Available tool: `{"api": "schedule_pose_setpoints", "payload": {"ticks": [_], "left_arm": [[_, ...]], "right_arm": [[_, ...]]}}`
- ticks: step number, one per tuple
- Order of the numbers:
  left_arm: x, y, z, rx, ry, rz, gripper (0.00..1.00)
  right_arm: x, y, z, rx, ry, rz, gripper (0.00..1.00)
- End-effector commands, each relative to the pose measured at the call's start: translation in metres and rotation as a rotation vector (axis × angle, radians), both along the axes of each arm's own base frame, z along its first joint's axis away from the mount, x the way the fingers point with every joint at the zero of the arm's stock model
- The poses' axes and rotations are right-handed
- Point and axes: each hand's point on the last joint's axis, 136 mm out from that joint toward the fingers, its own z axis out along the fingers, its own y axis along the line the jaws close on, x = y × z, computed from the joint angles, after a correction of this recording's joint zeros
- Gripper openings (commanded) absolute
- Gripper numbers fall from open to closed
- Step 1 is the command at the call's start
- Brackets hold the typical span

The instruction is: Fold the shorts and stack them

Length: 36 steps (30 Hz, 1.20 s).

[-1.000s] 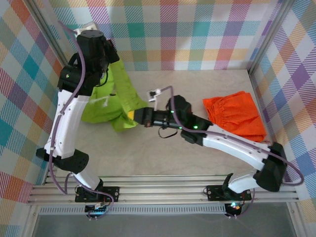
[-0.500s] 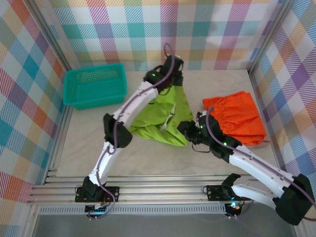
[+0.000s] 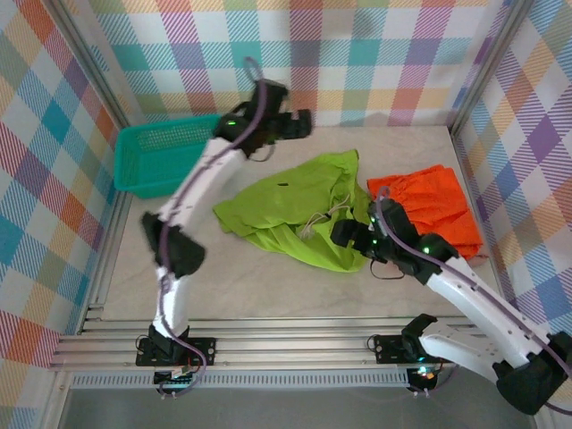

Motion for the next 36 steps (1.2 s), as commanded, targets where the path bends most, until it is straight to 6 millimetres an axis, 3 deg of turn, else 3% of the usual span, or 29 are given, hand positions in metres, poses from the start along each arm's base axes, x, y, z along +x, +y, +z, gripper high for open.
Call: {"api": "schedule_pose_setpoints", "payload": {"ticks": [1,7,9,12,15,20,28,36], "left_arm": [[-0.031,0.043,-0.031,-0.022,0.058,0.087,0.99],[-0.082,0.129,-0.128,-0.057,0.218,0.270,0.93],[-0.094,0.154,-0.152,-0.059,0.267,0.328,0.93],[-0.104,0.185,-0.165,-0.103,0.263,0.404,0.93],[-0.107,0.202,-0.159,-0.162,0.241,0.435,0.93],[-0.106,0.201,-0.155,-0.156,0.261,0.386,0.93],[-0.108,0.180,-0.220,-0.196,0.415,0.372,0.85],[-0.083,0.159,-0.254,-0.119,0.444,0.348,0.78]], "right_arm": [[0.011,0.021,-0.002,-0.063,0.005,0.192,0.93],[0.034,0.068,-0.021,-0.018,0.108,0.343,0.92],[0.037,0.078,-0.028,0.005,0.132,0.369,0.92],[0.041,0.089,-0.036,0.048,0.146,0.385,0.91],[0.046,0.093,-0.041,0.059,0.135,0.386,0.90],[0.052,0.089,-0.048,-0.001,0.132,0.385,0.90],[0.047,0.082,-0.057,-0.037,0.143,0.391,0.90],[0.035,0.067,-0.067,-0.083,0.161,0.381,0.90]]}}
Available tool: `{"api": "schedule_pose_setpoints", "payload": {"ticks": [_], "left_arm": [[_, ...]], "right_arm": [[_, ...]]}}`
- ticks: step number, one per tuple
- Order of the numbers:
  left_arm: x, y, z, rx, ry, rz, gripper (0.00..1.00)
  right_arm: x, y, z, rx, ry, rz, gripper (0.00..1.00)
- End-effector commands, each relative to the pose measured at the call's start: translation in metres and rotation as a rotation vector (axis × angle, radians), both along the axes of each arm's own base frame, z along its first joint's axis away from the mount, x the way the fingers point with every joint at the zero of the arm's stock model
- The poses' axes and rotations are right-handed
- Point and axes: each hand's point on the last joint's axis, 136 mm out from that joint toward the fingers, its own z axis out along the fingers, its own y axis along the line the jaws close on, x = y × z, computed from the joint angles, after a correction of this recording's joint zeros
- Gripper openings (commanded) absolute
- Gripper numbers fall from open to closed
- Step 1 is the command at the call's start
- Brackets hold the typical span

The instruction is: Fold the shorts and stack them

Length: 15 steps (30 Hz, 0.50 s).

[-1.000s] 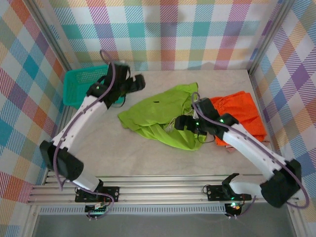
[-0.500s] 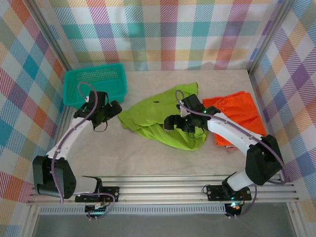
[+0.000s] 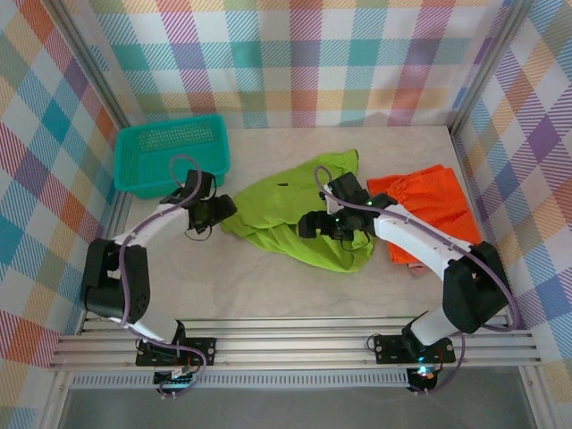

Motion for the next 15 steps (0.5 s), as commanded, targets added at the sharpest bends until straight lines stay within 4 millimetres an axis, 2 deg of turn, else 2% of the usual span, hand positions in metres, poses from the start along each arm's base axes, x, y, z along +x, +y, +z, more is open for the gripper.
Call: {"api": "schedule_pose_setpoints", "payload": {"ticks": [1,8,10,12,15], "left_arm": [[0.021,-0.010,-0.001,0.021,-0.036,-0.013,0.77],[0.034,-0.024,-0.031,0.053,0.027,-0.042,0.67],[0.036,-0.026,-0.037,0.067,0.044,-0.045,0.57],[0.040,-0.027,-0.035,0.075,0.037,-0.042,0.48],[0.048,-0.028,-0.026,0.072,0.011,-0.036,0.24]], "right_arm": [[-0.010,-0.012,-0.002,-0.029,-0.010,0.005,0.90],[-0.018,-0.018,-0.006,-0.032,-0.002,-0.010,0.89],[-0.019,-0.019,-0.007,-0.032,0.000,-0.012,0.89],[-0.020,-0.020,-0.008,-0.033,0.005,-0.014,0.90],[-0.021,-0.021,-0.009,-0.037,0.005,-0.014,0.90]]}}
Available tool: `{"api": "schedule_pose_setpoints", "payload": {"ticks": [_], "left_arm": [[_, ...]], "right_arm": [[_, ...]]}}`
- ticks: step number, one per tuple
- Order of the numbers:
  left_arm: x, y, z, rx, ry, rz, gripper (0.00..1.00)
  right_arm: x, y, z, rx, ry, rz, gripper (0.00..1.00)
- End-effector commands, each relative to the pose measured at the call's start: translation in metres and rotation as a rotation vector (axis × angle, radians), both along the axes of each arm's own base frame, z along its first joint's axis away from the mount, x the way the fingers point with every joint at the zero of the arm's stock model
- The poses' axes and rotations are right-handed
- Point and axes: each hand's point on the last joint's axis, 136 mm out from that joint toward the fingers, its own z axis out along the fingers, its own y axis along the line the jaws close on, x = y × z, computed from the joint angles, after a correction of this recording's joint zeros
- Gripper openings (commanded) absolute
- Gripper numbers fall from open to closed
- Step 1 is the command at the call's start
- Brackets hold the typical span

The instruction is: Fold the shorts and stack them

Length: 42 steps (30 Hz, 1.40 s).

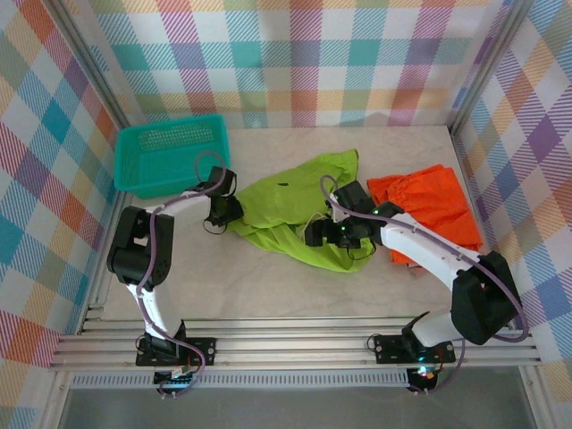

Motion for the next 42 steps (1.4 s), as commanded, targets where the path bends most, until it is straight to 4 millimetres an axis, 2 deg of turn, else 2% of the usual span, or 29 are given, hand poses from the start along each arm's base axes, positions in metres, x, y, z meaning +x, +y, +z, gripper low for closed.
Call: {"api": "schedule_pose_setpoints", "payload": {"ticks": [1,3,5,10,13,17,19,21,22,23,24,25,27,30,32,33,34,37,42], "left_arm": [[0.019,-0.003,0.021,0.010,-0.063,0.010,0.14],[0.028,-0.006,0.035,0.005,-0.090,0.009,0.00],[0.041,-0.010,0.059,-0.011,-0.137,0.004,0.00],[0.082,-0.025,0.149,-0.060,-0.325,-0.008,0.00],[0.110,-0.036,0.194,-0.084,-0.423,-0.027,0.00],[0.147,-0.059,0.236,-0.123,-0.522,-0.062,0.00],[0.168,-0.077,0.248,-0.157,-0.554,-0.090,0.00],[0.186,-0.094,0.252,-0.173,-0.558,-0.130,0.16],[0.194,-0.102,0.244,-0.169,-0.538,-0.154,0.27],[0.200,-0.107,0.250,-0.171,-0.552,-0.173,0.39],[0.203,-0.110,0.250,-0.173,-0.549,-0.188,0.57],[0.200,-0.112,0.253,-0.175,-0.549,-0.202,0.69],[0.190,-0.110,0.259,-0.135,-0.539,-0.224,0.75],[0.162,-0.105,0.264,-0.008,-0.496,-0.255,0.82],[0.140,-0.104,0.277,-0.004,-0.511,-0.276,0.87],[0.126,-0.104,0.281,-0.036,-0.533,-0.278,0.93],[0.110,-0.098,0.273,-0.059,-0.539,-0.260,1.00],[0.064,-0.071,0.268,-0.096,-0.572,-0.188,1.00],[0.001,-0.038,0.216,-0.097,-0.478,-0.107,1.00]], "right_arm": [[-0.004,-0.006,-0.002,-0.012,-0.004,-0.004,0.90],[-0.005,-0.007,-0.003,-0.017,-0.004,-0.008,0.90],[-0.007,-0.010,-0.007,-0.026,0.001,-0.014,0.90],[-0.011,-0.020,-0.017,-0.053,0.012,-0.048,0.90],[-0.013,-0.033,-0.023,-0.087,0.023,-0.094,0.90],[-0.014,-0.064,-0.034,-0.137,0.059,-0.208,0.91],[-0.014,-0.075,-0.037,-0.133,0.072,-0.258,0.90],[-0.014,-0.079,-0.035,-0.114,0.064,-0.280,0.91],[-0.013,-0.080,-0.033,-0.104,0.057,-0.288,0.90],[-0.013,-0.080,-0.030,-0.094,0.050,-0.291,0.90],[-0.012,-0.079,-0.026,-0.083,0.042,-0.290,0.90],[-0.011,-0.077,-0.021,-0.066,0.029,-0.282,0.90],[-0.009,-0.069,-0.011,-0.023,0.003,-0.253,0.90],[-0.004,-0.058,0.006,0.046,-0.045,-0.211,0.90],[0.001,-0.055,0.014,0.057,-0.077,-0.195,0.90],[0.005,-0.056,0.016,0.042,-0.090,-0.196,0.90],[0.010,-0.058,0.017,0.018,-0.101,-0.196,0.90],[0.026,-0.063,0.016,-0.073,-0.104,-0.203,0.89],[0.059,-0.073,0.010,-0.236,-0.102,-0.227,0.82]]}}
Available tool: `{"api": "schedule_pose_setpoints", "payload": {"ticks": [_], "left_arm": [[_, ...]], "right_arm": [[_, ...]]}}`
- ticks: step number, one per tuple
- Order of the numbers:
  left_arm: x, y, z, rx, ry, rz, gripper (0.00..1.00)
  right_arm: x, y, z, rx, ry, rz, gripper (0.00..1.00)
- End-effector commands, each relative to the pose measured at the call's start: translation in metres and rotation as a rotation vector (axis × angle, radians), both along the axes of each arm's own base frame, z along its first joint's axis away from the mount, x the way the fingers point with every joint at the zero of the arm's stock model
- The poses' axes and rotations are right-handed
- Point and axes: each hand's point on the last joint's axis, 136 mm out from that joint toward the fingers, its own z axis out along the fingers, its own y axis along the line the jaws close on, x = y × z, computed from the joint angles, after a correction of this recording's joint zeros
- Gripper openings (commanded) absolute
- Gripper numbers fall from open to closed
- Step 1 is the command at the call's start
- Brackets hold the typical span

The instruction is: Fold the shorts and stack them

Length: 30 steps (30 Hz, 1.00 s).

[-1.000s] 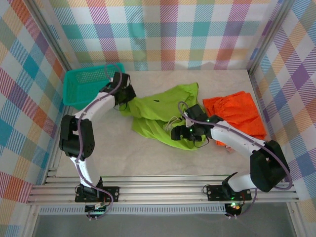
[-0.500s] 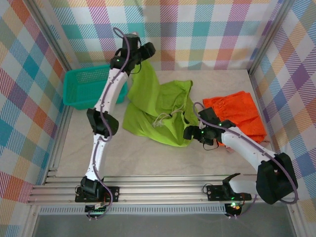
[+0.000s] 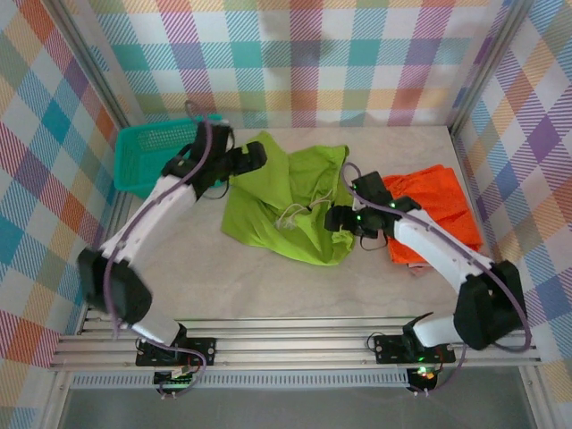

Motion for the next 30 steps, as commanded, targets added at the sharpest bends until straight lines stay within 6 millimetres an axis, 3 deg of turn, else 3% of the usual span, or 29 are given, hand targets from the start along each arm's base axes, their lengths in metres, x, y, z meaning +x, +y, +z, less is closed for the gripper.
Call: {"api": "schedule_pose_setpoints", "payload": {"ticks": [1,5,10,16,20,30], "left_arm": [[-0.018,0.021,-0.039,-0.031,0.038,0.100,1.00],[-0.054,0.041,-0.107,-0.062,0.169,0.166,0.96],[-0.074,0.051,-0.168,-0.065,0.298,0.190,0.88],[-0.058,0.044,-0.207,-0.051,0.353,0.170,0.78],[-0.045,0.035,-0.224,-0.057,0.383,0.154,0.72],[-0.042,0.042,-0.255,0.013,0.457,0.183,0.48]], "right_arm": [[0.017,-0.017,-0.006,-0.157,0.008,-0.020,0.80],[0.031,-0.010,-0.019,-0.180,0.052,-0.017,0.75],[0.036,-0.006,-0.043,-0.205,0.115,-0.005,0.62],[0.037,0.000,-0.055,-0.188,0.135,0.004,0.36],[0.039,0.002,-0.053,-0.179,0.130,0.010,0.26],[0.036,0.004,-0.046,-0.155,0.116,0.022,0.24]]}}
